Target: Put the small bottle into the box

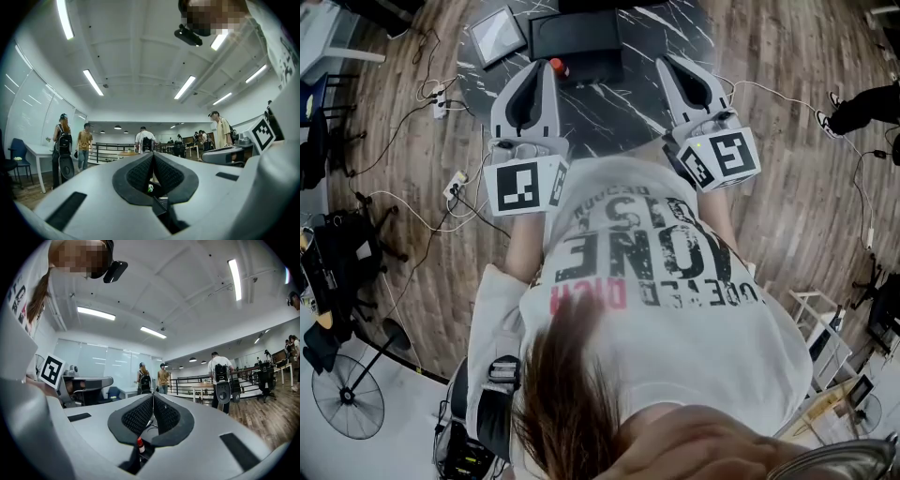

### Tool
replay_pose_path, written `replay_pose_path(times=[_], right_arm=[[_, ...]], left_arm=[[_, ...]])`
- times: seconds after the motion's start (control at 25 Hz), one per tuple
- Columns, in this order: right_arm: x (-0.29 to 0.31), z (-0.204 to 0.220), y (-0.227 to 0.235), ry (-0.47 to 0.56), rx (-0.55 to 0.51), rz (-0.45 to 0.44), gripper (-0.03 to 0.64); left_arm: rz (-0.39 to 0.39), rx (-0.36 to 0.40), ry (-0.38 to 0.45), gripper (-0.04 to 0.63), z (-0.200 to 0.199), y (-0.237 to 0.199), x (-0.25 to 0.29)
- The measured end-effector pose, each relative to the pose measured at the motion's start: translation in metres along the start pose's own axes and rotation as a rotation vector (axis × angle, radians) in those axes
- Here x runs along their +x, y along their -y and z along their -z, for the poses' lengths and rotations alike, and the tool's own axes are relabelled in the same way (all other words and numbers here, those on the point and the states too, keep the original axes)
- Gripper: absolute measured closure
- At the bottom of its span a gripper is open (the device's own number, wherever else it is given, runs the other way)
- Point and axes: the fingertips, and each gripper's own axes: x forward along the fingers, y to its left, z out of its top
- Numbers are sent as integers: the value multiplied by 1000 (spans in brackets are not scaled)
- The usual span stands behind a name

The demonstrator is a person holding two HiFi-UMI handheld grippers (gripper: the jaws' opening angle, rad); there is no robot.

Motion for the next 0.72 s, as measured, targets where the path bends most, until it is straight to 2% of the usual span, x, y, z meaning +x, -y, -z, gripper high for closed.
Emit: replay_pose_path(times=[0.72], right_arm=[[-5, 7, 9, -18, 2, 16, 615]], left_arm=[[17, 3, -4, 591, 4, 8, 7]])
